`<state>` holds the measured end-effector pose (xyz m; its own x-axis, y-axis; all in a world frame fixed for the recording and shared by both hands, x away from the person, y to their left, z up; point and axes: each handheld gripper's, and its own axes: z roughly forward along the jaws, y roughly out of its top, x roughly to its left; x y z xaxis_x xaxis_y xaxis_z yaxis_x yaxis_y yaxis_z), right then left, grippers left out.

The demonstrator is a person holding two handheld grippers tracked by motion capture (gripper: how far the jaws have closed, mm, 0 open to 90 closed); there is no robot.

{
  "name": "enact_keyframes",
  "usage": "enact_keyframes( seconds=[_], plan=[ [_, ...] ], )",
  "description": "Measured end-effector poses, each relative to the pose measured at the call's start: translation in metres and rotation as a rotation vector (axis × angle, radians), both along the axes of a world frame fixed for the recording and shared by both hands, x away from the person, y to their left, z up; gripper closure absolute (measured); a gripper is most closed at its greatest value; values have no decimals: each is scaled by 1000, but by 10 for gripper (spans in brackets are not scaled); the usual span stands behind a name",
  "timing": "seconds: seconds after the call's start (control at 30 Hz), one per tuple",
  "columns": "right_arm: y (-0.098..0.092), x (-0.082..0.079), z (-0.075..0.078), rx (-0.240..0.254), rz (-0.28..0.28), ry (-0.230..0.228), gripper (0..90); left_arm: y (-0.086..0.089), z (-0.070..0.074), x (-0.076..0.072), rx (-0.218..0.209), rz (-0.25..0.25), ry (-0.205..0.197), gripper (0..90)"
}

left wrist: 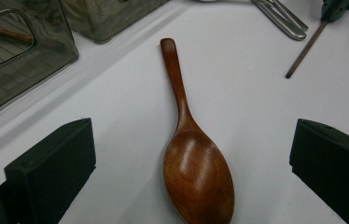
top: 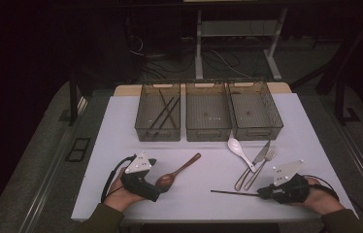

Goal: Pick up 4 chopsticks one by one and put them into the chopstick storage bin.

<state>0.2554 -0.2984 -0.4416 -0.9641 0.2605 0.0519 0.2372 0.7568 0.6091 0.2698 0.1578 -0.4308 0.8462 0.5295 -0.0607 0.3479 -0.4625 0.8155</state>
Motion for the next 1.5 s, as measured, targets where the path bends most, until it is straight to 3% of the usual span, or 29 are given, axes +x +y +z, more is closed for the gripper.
enact_keyframes(
  seconds=[0.2, 0.23, 0.4, 0.53, 0.77, 1.5],
  plan=[
    [-1, 3, 0, 1, 51, -20, 849, 0, 0, 0, 1, 0, 1, 0],
    [0, 0, 2, 14, 21, 8, 849, 0, 0, 0, -1, 0, 0, 0],
    [-1, 3, 13, 78, 0, -5, 849, 0, 0, 0, 1, 0, -1, 0],
    [6, 7, 21, 142, -76, 21, 849, 0, 0, 0, 1, 1, 2, 0],
    [27, 22, 29, 147, -182, -16, 849, 0, 0, 0, 0, 2, 2, 0],
    [87, 69, 58, 240, -320, -64, 849, 0, 0, 1, -3, -7, -4, 0]
  ],
)
